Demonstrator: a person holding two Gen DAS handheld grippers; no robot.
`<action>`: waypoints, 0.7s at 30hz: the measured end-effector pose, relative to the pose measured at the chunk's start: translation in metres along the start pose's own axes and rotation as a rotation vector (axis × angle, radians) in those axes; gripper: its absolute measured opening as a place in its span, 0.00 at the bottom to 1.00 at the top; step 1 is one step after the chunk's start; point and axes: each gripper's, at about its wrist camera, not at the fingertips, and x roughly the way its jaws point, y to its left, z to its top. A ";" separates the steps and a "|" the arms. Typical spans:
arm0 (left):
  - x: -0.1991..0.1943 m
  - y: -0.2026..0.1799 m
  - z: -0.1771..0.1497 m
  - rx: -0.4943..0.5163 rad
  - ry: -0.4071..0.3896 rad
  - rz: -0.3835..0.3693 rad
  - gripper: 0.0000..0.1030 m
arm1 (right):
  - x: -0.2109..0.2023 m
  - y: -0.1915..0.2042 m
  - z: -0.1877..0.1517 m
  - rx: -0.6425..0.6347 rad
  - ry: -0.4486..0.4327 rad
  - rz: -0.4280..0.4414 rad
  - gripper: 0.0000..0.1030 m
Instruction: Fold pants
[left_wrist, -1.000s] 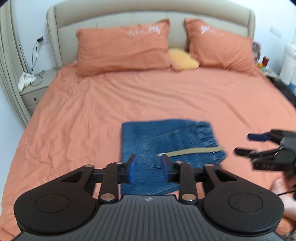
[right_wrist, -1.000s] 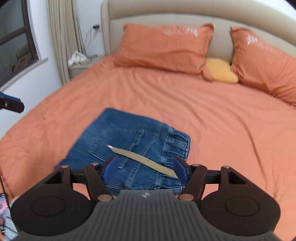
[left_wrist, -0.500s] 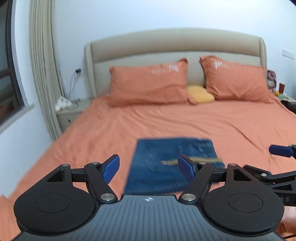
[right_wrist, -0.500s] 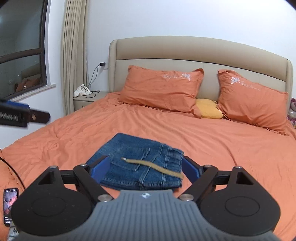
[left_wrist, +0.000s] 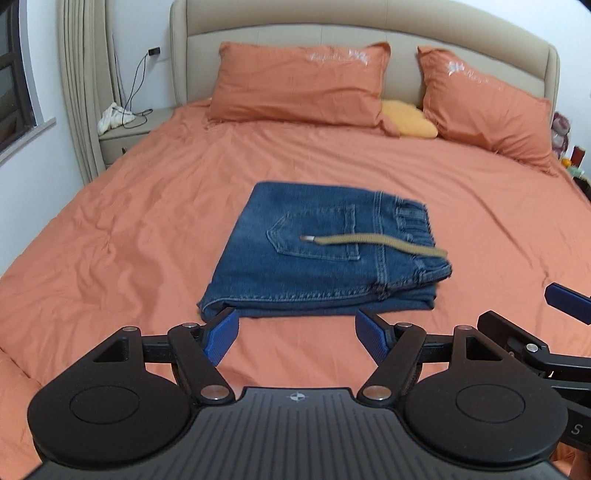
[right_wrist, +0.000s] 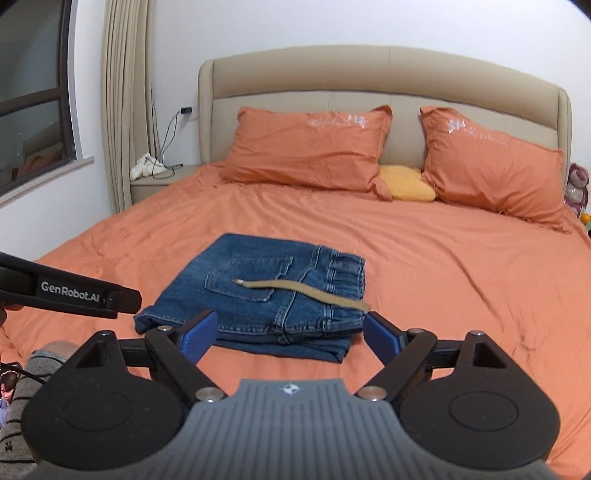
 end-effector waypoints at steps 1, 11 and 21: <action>0.003 -0.002 -0.001 0.007 0.007 0.007 0.82 | 0.005 -0.001 0.000 0.001 0.010 0.001 0.81; 0.016 -0.007 -0.003 0.024 0.042 -0.005 0.82 | 0.022 -0.005 -0.003 0.009 0.037 0.001 0.83; 0.014 -0.006 -0.002 0.017 0.040 -0.011 0.82 | 0.016 -0.006 -0.002 0.013 0.020 0.002 0.84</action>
